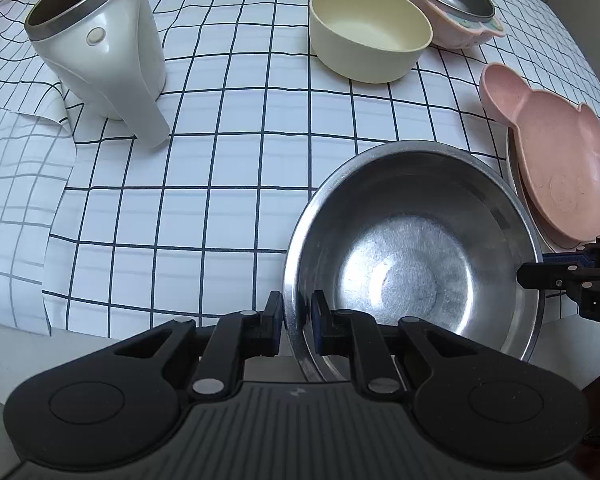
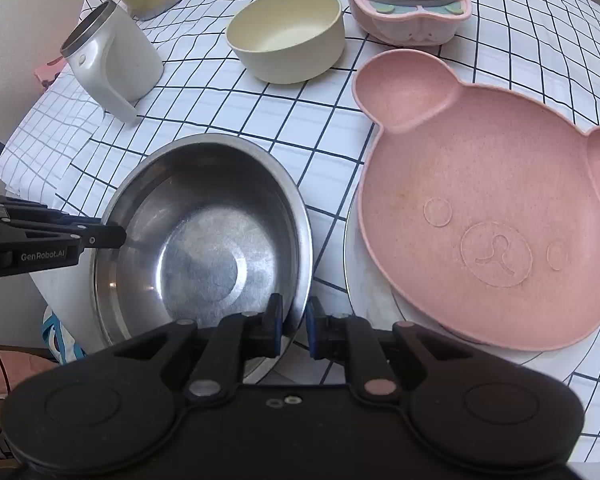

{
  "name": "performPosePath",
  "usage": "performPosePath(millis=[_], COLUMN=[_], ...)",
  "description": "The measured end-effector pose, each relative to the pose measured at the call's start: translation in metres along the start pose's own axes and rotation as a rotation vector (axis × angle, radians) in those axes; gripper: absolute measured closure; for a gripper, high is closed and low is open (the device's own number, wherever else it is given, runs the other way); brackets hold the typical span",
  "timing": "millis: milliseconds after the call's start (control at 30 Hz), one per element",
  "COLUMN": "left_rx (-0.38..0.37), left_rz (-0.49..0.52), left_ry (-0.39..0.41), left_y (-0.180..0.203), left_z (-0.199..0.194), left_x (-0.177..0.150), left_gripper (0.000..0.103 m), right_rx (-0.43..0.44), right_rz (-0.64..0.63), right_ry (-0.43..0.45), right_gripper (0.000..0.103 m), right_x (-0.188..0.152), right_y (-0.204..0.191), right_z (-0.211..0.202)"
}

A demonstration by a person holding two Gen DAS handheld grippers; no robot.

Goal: Organize plates and bowls
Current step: 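Carry the steel bowl beside the pink bear plate stack and lower it, then open both grippers and withdraw from the steel bowl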

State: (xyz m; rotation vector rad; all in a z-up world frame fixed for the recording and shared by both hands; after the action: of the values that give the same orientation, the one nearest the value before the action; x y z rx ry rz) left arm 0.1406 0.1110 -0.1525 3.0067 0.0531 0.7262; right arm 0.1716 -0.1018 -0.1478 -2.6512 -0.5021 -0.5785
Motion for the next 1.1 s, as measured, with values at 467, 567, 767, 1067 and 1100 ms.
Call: performPosePath(millis=[467,567,767,1067,1100], left_rx=[-0.022,-0.015,-0.058,-0.093,-0.099], left_rz=[0.025,0.057,0.07,0.098,0.103], left_ry=[0.045,0.1,0.218,0.363,0.375], left_y=[-0.004,-0.003,0.003,0.017,0.019], left_z=[-0.012,-0.024,-0.046,-0.055,-0.055], left_x=[0.001,0.008,0.038,0.092,0.1], left_gripper=[0.089,0.089,0.083,0.031,0.031], right_rx=[-0.023,-0.02,-0.015,-0.072,-0.078], right_rz=[-0.005,-0.014,-0.032,0.004,0.007], right_ry=[0.041,0.064,0.153,0.287,0.305], right_gripper=[0.072,0.07,0.063,0.046,0.04], right_x=[0.006,0.013,0.037,0.087,0.095], right_y=[-0.004,-0.005,-0.005,0.019,0.023], right_z=[-0.013,-0.024,-0.05,-0.071,-0.073])
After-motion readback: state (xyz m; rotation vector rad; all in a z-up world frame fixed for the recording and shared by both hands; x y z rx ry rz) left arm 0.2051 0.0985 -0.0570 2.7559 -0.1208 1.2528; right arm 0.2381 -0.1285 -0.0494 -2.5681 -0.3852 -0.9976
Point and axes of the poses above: each gripper's, at about its wrist camera, not at the fingertips, and z roughly the way its jaws point, y to its right, x to its top, the point moved 4 cm from there along z, roughly the way its jaws point, and after that the axes turned 15 degrees about y, right-handed, at the moved point
